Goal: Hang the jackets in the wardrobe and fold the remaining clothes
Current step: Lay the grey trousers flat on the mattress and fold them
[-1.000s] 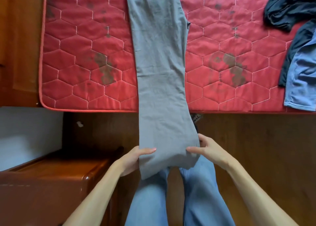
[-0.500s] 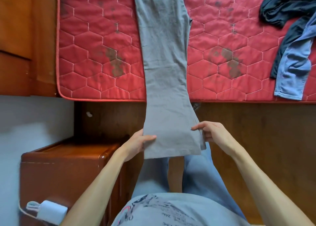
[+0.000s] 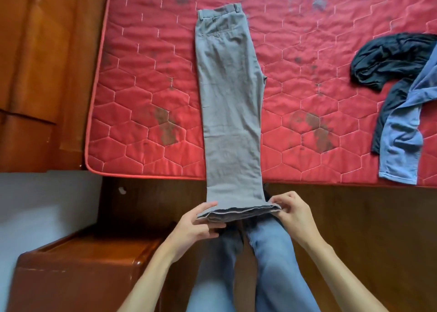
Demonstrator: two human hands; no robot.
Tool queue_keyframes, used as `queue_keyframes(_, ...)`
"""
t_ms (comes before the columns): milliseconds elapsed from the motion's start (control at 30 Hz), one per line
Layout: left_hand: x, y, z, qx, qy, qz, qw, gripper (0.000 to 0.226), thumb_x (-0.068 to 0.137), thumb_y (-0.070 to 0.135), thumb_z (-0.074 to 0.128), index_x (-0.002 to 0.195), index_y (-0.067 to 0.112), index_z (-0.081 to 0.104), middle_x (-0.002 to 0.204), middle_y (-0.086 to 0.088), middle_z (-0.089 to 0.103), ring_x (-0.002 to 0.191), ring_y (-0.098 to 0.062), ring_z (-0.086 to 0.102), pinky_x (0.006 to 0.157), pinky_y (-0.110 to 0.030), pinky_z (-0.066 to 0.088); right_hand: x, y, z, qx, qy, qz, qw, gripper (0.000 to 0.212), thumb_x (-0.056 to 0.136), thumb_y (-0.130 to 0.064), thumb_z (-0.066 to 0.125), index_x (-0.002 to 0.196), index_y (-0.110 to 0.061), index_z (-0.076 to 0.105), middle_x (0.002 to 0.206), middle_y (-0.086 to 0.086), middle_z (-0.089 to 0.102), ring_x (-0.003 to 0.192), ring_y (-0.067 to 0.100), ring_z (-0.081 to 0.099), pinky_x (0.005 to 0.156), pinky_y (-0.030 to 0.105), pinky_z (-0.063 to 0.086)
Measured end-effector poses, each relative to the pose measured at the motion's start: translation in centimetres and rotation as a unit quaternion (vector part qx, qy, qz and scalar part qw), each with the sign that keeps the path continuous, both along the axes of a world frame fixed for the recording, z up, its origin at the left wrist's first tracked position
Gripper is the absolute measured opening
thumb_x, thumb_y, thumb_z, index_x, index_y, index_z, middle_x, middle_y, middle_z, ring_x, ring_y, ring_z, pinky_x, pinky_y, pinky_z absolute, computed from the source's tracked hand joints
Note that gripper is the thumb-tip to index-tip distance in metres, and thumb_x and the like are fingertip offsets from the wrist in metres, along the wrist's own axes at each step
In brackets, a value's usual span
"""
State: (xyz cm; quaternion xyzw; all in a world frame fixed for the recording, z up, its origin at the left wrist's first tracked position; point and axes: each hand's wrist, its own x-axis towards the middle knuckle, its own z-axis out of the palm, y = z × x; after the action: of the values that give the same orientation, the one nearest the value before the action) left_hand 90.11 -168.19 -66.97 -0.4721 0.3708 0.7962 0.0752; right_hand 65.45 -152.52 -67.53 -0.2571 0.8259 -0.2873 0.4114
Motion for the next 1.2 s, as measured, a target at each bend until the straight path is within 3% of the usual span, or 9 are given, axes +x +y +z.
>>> queue_keyframes(133,-3.0,-4.0,-3.6,-0.194,-0.034,-0.07,0.978,0.036,0.079,-0.004,0.077,0.11,0.013,0.071,0.097,-0.008,0.077,0.085,-0.015,0.073,0.078,-0.029,0.055,-2.6,-4.1,-3.4,-0.025,0.005,0.024,0.999,0.017,0.088,-0.011,0.072,0.087,-0.028,0.069,0.094,-0.009,0.066,0.092,0.012,0.062,0.08,0.031,0.05)
queue_keyframes(300,-9.2,-10.1,-9.1,-0.212,-0.086,0.007,0.973,0.008,0.097,0.011,0.062,0.104,0.007,0.064,0.078,-0.012,0.076,0.065,-0.021,0.073,0.055,-0.024,0.051,-5.7,-10.6,-9.4,0.009,-0.023,-0.025,0.999,0.006,0.095,-0.027,0.065,0.093,-0.022,0.063,0.091,-0.007,0.071,0.092,0.017,0.065,0.08,0.036,0.05)
queue_keyframes(400,-11.5,-11.9,-13.7,-0.24,-0.132,-0.007,0.962,0.019,0.097,0.015,0.062,0.115,0.014,0.056,0.08,-0.003,0.077,0.071,-0.018,0.073,0.063,-0.034,0.054,-7.2,-13.6,-13.1,0.051,-0.019,-0.035,0.998,0.007,0.095,-0.019,0.063,0.102,-0.019,0.063,0.097,-0.007,0.069,0.097,0.017,0.065,0.076,0.028,0.043)
queue_keyframes(500,-11.8,-12.0,-16.7,-0.285,-0.192,-0.031,0.938,0.064,0.091,0.024,0.067,0.146,0.023,0.034,0.086,0.011,0.074,0.097,-0.014,0.068,0.093,-0.04,0.051,-7.7,-14.6,-15.7,0.087,-0.036,-0.02,0.995,0.027,0.093,-0.01,0.062,0.119,-0.016,0.059,0.102,-0.006,0.064,0.097,0.015,0.062,0.078,0.024,0.041)
queue_keyframes(633,-10.1,-9.9,-17.3,-0.371,-0.291,-0.04,0.881,0.056,0.09,0.028,0.07,0.138,0.022,0.044,0.091,0.01,0.065,0.088,-0.011,0.063,0.085,-0.035,0.051,-6.8,-12.6,-17.7,0.111,0.001,-0.011,0.994,0.041,0.085,-0.015,0.071,0.121,-0.024,0.054,0.108,-0.004,0.064,0.095,0.017,0.062,0.082,0.035,0.051)
queue_keyframes(733,-8.3,-7.5,-17.8,-0.35,-0.312,-0.054,0.882,0.04,0.087,0.038,0.073,0.12,0.022,0.056,0.088,0.007,0.064,0.08,-0.012,0.064,0.077,-0.033,0.053,-5.3,-10.2,-17.9,0.155,0.043,-0.022,0.987,0.048,0.081,-0.028,0.079,0.119,-0.022,0.05,0.107,0.002,0.057,0.098,0.022,0.057,0.085,0.042,0.051)
queue_keyframes(833,-7.7,-5.3,-17.5,-0.321,-0.318,-0.05,0.891,0.03,0.086,0.041,0.073,0.107,0.025,0.058,0.091,0.006,0.066,0.085,-0.016,0.065,0.081,-0.034,0.053,-3.6,-8.1,-17.2,0.175,0.065,-0.044,0.981,0.044,0.086,-0.032,0.074,0.117,-0.013,0.051,0.11,0.005,0.053,0.103,0.023,0.051,0.089,0.037,0.045)
queue_keyframes(1000,-7.2,-5.0,-17.8,-0.202,-0.327,-0.054,0.922,0.04,0.088,0.049,0.069,0.112,0.019,0.055,0.107,0.003,0.061,0.103,-0.02,0.059,0.091,-0.036,0.048,-2.2,-7.1,-16.1,0.176,-0.087,-0.106,0.975,0.036,0.089,-0.04,0.07,0.111,-0.021,0.048,0.09,-0.001,0.062,0.084,0.009,0.061,0.067,0.025,0.044)
queue_keyframes(1200,-7.3,-6.3,-16.1,-0.24,-0.296,-0.047,0.924,0.023,0.096,0.043,0.058,0.1,0.021,0.055,0.089,-0.001,0.07,0.091,-0.021,0.067,0.085,-0.044,0.053,-3.5,-7.7,-14.7,0.156,-0.093,-0.081,0.98,0.026,0.091,-0.041,0.067,0.085,-0.016,0.063,0.093,-0.002,0.065,0.084,0.012,0.062,0.069,0.029,0.047)
